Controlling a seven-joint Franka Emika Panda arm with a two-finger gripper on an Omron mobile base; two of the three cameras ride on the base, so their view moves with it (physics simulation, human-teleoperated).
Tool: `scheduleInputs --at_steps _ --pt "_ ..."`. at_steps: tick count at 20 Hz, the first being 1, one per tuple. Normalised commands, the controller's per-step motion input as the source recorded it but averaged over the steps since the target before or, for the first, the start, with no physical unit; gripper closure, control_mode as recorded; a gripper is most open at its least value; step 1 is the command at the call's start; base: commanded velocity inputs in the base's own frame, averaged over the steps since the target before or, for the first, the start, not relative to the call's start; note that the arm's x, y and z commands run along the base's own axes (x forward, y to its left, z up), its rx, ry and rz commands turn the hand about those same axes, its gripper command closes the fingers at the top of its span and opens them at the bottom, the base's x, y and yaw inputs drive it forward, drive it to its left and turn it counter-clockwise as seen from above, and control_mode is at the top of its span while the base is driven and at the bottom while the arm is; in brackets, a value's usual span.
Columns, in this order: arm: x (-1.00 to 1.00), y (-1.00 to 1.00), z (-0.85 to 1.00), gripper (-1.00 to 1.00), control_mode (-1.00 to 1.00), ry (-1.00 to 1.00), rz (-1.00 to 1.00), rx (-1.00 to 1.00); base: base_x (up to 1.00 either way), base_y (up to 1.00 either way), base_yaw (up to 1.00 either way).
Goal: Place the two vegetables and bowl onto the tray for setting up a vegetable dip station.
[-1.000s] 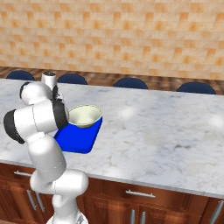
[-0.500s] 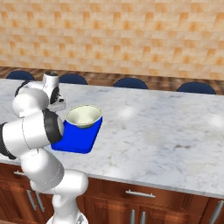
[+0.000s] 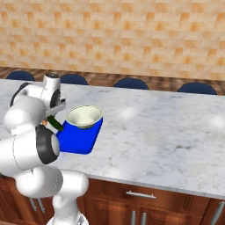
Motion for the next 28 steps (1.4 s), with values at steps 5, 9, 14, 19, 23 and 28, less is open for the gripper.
scheduleInputs --at_steps 5,9,14,19,23,28 --pt "-0.29 -0.30 0.00 1.00 -1.00 -0.16 0.21 0.00 0.00 0.00 0.00" --pt "-0.15 -0.31 -0.01 1.00 -1.00 -0.12 0.11 0.01 0.00 0.00 0.00" --pt "0.00 -0.32 -0.08 1.00 -1.00 -0.04 0.06 0.06 0.00 0.00 0.00" --pt "0.02 -0.25 -0.11 1.00 -1.00 0.00 0.12 0.04 0.00 0.00 0.00" --pt "0.08 -0.19 -0.11 1.00 -1.00 -0.04 0.24 0.02 0.00 0.00 0.00" --pt "0.09 -0.11 -0.13 1.00 -1.00 -0.05 0.20 0.06 0.00 0.00 0.00"
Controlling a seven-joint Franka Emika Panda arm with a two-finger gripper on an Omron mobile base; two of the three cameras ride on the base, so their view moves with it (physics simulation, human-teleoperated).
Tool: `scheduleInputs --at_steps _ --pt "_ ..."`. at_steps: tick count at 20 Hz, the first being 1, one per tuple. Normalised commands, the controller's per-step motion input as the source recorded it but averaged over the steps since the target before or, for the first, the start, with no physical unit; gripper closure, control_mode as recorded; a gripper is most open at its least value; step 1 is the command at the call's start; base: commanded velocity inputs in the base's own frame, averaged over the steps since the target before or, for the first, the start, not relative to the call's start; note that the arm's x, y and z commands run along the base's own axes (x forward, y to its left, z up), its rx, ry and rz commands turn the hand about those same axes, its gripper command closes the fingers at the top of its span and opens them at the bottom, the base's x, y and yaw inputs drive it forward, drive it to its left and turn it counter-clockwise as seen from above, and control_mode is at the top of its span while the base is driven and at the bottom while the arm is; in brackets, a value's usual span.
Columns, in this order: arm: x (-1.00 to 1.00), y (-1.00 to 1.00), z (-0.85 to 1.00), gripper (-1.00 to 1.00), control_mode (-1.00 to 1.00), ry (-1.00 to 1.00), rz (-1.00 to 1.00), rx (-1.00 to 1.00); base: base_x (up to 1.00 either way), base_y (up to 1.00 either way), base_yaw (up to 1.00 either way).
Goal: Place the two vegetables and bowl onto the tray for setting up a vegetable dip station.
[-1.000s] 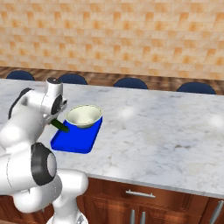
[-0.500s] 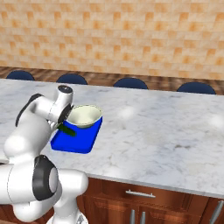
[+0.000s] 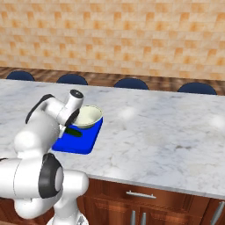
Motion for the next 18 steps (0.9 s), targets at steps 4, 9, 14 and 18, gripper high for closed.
scheduleInputs --at_steps 4,9,14,18 --pt "0.10 -0.01 -0.11 1.00 -1.00 -0.06 0.10 0.12 0.00 0.00 0.00" --pt "0.08 -0.04 -0.09 1.00 -1.00 -0.10 0.06 0.10 0.00 0.00 0.00" --pt "0.01 -0.10 -0.14 1.00 -1.00 -0.04 0.01 0.08 0.00 0.00 0.00" --pt "0.08 -0.06 -0.13 1.00 -1.00 -0.02 0.00 0.06 0.00 0.00 0.00"
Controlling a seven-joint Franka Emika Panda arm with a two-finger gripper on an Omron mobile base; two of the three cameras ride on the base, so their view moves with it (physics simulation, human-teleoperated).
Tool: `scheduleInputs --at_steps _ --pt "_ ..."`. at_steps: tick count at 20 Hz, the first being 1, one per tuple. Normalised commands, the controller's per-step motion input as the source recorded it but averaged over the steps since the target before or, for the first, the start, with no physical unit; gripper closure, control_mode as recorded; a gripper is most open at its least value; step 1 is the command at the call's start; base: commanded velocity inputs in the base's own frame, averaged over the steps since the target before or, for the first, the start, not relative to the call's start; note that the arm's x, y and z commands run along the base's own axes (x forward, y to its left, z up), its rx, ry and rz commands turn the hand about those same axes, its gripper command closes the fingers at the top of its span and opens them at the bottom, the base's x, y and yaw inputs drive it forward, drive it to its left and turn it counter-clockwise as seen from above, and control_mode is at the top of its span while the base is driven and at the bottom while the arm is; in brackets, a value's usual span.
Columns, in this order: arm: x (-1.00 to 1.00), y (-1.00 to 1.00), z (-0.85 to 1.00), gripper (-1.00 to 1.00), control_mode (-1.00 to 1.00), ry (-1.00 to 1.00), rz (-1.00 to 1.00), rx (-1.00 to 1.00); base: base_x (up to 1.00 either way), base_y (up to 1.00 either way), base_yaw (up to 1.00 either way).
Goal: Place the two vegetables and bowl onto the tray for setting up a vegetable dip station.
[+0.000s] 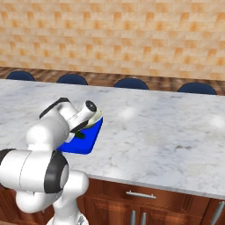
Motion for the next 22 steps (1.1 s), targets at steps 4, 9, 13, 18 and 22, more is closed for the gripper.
scheduleInputs --at_steps 4,9,13,18,22 --pt "0.12 -0.05 -0.08 1.00 -1.00 -0.01 0.00 0.03 0.00 0.00 0.00" --pt "0.18 -0.03 -0.07 1.00 -1.00 0.00 0.00 0.02 0.00 0.00 0.00" --pt "0.18 -0.01 -0.03 1.00 -1.00 0.00 0.00 0.02 0.00 0.00 0.00" --pt "0.16 0.00 -0.03 1.00 -1.00 0.00 0.00 0.03 0.00 0.00 0.00" --pt "0.12 0.00 -0.04 1.00 -1.00 0.00 0.00 0.03 0.00 0.00 0.00"
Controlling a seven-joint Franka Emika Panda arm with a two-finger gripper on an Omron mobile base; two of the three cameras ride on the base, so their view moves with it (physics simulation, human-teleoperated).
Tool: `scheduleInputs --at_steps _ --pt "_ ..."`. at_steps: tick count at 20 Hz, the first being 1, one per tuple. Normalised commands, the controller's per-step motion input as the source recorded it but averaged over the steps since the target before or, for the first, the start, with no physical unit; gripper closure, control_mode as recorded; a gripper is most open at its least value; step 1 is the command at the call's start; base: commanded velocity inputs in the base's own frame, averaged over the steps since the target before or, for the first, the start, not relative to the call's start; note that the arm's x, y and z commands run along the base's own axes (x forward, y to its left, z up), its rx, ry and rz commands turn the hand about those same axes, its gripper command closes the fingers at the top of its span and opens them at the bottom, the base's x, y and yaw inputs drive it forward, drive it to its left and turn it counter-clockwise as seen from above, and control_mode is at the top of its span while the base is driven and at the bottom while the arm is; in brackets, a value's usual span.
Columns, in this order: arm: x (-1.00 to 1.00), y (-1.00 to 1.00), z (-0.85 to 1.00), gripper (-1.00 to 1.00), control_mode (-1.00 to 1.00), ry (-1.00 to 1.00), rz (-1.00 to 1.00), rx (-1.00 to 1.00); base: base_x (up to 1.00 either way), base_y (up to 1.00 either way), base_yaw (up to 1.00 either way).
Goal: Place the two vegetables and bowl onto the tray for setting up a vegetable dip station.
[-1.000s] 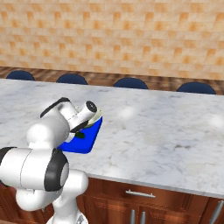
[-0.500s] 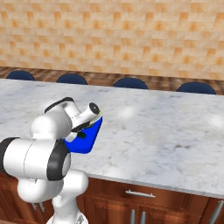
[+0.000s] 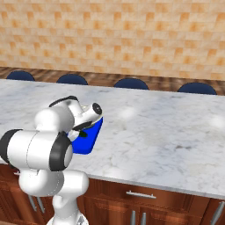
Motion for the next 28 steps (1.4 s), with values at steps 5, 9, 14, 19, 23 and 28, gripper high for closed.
scheduleInputs --at_steps 5,9,14,19,23,28 --pt "0.14 -0.03 -0.05 1.00 -1.00 0.00 0.00 0.01 0.00 0.00 0.00" --pt "0.15 0.00 -0.04 1.00 -1.00 0.01 0.00 0.00 0.00 0.00 0.00" --pt "0.09 -0.01 -0.04 1.00 -1.00 0.03 0.00 0.06 0.00 0.00 0.00" --pt "0.05 0.00 -0.09 1.00 -1.00 0.03 0.00 0.11 0.00 0.00 0.00" --pt "0.08 0.00 -0.11 1.00 -1.00 0.05 0.00 0.07 0.00 0.00 0.00" --pt "0.11 -0.02 -0.10 1.00 -1.00 0.06 0.00 0.02 0.00 0.00 0.00"
